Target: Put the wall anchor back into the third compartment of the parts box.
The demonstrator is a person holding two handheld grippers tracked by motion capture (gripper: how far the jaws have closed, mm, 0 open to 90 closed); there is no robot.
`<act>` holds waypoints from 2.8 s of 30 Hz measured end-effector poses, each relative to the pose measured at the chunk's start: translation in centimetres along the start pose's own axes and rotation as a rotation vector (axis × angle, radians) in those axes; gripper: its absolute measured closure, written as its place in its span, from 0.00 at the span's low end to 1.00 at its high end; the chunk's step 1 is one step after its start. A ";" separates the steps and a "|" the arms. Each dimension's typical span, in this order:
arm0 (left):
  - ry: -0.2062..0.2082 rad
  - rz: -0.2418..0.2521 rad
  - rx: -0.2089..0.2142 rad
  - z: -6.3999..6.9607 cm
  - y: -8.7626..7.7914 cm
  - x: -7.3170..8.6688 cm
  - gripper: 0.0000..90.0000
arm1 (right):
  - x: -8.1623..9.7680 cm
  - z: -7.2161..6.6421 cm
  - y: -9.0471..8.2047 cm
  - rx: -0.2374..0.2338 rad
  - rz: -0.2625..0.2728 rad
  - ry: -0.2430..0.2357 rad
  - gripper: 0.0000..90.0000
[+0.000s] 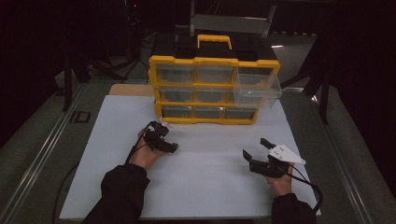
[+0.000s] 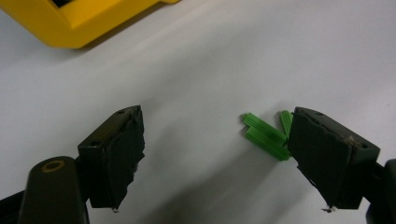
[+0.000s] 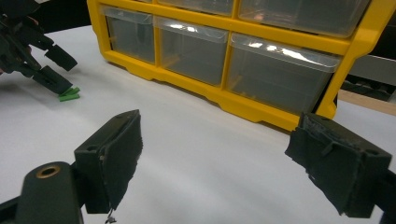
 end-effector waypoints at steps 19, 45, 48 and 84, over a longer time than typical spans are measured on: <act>-0.030 -0.033 0.000 -0.2 -0.1 0.1 0.22 | 0.1 0.0 0.1 0.000 -0.008 -0.003 0.17; 0.003 -0.106 0.049 -0.3 -0.7 1.2 0.53 | 0.1 0.1 0.1 0.000 -0.011 0.009 0.17; 0.021 -0.115 0.066 -0.1 -0.8 1.1 0.63 | 0.1 0.1 0.1 -0.001 -0.011 0.009 0.17; 0.082 -0.191 0.185 0.3 -0.9 0.9 0.94 | 0.1 -0.3 0.1 -0.033 -0.004 0.012 0.18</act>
Point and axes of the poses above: each handheld gripper's, and its own axes: y roughly forward along the jaws, x roughly out of its underside, z roughly to its right, the point moved 10 cm from there along y, roughly forward along the jaws, and after that the axes turned 9 degrees about y, right-handed, at the moved point
